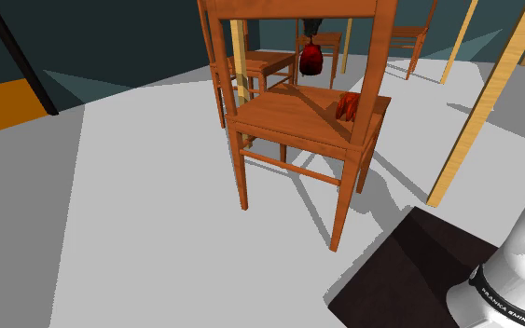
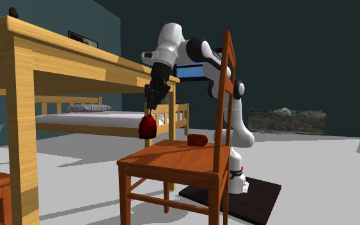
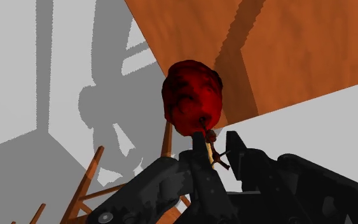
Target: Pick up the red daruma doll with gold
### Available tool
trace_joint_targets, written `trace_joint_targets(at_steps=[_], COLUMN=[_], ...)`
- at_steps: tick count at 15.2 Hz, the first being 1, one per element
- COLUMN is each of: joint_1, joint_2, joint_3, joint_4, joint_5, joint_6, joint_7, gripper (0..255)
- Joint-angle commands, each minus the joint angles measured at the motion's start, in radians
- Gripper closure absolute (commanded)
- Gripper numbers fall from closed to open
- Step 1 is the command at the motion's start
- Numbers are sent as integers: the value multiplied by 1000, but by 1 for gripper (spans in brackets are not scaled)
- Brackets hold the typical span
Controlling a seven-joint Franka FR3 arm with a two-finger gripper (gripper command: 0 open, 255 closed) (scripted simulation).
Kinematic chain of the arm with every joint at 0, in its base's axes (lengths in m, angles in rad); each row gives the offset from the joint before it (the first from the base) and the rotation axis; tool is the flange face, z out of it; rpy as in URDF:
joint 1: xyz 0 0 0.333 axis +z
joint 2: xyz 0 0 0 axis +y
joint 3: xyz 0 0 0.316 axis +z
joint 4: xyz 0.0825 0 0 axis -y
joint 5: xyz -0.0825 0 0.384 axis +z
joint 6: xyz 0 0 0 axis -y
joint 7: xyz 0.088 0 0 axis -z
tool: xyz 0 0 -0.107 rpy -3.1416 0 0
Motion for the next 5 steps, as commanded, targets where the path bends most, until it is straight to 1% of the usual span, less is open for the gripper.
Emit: trace_joint_targets(at_steps=[1, 3, 5], joint_1=[-2, -7, -7], joint_2=[13, 32, 33], joint_3=[-1, -3, -3], joint_4=[46, 100, 104], joint_5=[4, 11, 12], joint_6=[-34, -69, -72], joint_7=[-3, -7, -7], gripper=[255, 255, 255])
